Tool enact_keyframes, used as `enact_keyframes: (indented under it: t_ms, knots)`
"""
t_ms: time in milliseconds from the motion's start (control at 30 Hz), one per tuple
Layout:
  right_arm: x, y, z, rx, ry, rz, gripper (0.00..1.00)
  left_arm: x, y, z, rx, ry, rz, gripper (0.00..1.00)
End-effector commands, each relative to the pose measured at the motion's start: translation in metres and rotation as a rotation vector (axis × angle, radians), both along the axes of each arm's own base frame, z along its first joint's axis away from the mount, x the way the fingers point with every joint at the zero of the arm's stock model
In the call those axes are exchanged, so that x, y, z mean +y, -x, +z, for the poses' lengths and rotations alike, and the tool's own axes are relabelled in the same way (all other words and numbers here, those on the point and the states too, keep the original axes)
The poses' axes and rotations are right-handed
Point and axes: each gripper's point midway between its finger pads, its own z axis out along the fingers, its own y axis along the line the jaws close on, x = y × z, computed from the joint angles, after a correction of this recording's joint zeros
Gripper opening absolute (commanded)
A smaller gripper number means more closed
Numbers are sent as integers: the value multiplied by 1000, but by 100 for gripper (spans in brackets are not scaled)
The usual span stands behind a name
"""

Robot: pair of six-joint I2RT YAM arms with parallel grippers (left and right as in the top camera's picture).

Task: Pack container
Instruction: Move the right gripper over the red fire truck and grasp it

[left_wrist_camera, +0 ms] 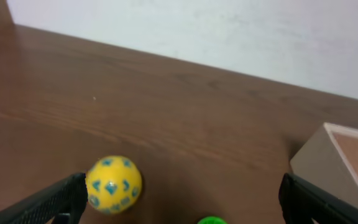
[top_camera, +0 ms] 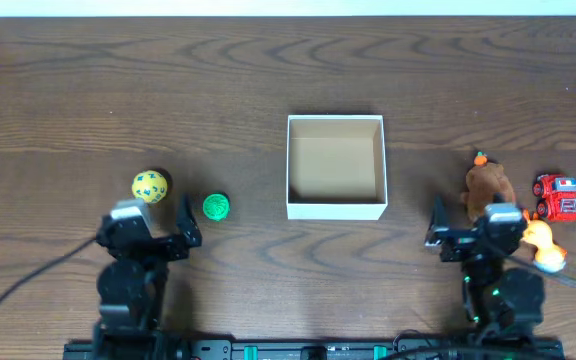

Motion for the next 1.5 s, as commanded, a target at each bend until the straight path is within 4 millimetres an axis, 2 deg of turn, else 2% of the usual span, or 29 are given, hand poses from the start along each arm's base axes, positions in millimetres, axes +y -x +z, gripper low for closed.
enact_keyframes:
  t_ms: [0,133,233,367,433,533,633,733,1033,1233,1467]
  knots:
    - [-17,-9,41,53,-15,-85,99,14,-5,50,49,-8,84,98]
    - [-28,-28,64,207,11,-107,99,16,-12,75,194,-28,99,98]
    - [-41,-47,76,354,48,-112,99,16,-17,86,300,-23,105,98]
    - [-67,-64,81,556,46,-126,99,15,-21,90,412,-6,115,98]
    - [-76,-71,79,650,33,-79,99,15,-24,90,435,-9,116,98]
    - [-92,-74,68,790,-4,1,99,15,-26,86,451,-11,116,98]
    - [-114,-70,53,918,-86,-41,99,15,-26,86,451,-11,117,98]
    - [-131,-74,48,938,-117,-79,99,15,-27,87,448,-11,117,98]
    - [-199,-68,30,998,39,-239,99,16,-29,89,436,-12,120,98]
    - [-223,-85,12,997,138,-200,99,16,-30,90,432,-11,120,98]
    - [-230,-90,-31,1096,108,-158,99,16,-30,90,432,-11,120,98]
